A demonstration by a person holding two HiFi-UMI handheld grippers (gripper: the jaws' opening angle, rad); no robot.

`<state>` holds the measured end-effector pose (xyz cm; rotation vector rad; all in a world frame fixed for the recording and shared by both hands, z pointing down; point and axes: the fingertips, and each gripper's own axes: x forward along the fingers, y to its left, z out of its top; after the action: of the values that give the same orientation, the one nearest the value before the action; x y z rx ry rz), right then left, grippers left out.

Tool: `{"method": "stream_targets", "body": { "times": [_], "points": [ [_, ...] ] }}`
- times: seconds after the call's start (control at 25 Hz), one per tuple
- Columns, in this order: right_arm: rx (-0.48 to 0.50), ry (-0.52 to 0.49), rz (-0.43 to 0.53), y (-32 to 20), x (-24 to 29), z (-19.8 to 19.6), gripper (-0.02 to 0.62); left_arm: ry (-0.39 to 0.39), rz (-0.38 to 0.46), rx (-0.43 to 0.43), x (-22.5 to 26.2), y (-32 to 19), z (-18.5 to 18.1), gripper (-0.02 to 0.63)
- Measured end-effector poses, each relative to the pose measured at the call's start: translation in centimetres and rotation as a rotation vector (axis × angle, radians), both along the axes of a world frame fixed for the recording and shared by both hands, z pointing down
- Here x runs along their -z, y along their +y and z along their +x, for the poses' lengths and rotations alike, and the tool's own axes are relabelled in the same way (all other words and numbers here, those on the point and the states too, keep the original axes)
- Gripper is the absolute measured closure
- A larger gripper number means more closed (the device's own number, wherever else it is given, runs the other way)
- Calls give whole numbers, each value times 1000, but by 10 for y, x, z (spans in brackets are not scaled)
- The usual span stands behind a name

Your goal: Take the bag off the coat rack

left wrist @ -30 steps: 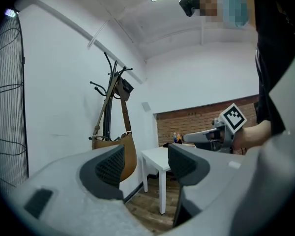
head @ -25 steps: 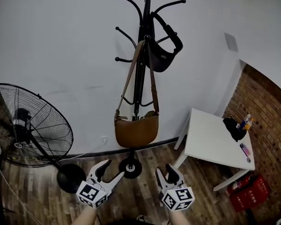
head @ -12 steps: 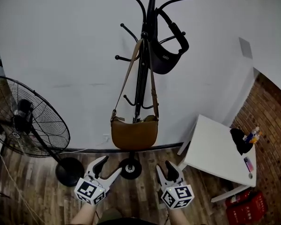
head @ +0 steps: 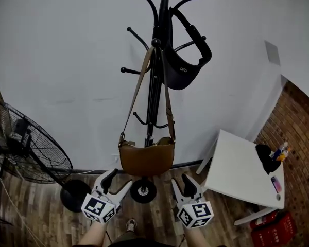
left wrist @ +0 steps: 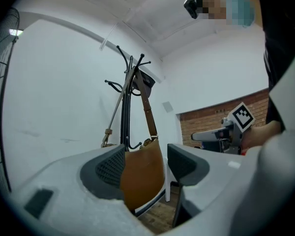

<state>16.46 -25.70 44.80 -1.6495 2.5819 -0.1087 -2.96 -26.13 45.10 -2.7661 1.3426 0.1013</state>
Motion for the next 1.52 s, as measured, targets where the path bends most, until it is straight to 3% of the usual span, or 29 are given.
{"method": "stream_targets", "body": {
  "times": [0.6, 1.16, 1.36, 1.52],
  "points": [
    [-43, 44, 82, -98, 32, -11, 436, -40, 81, 8, 32, -105, -14, 341],
    [-68, 116, 223, -155, 94, -17, 433, -36, 199, -8, 84, -154, -4, 356],
    [-67, 138, 259, -169, 106, -25, 428, -80, 216, -11, 89, -159, -2, 432],
    [-65, 149, 277, -179, 112, -29, 428, -97, 215, -23, 90, -164, 2, 443]
  ]
}}
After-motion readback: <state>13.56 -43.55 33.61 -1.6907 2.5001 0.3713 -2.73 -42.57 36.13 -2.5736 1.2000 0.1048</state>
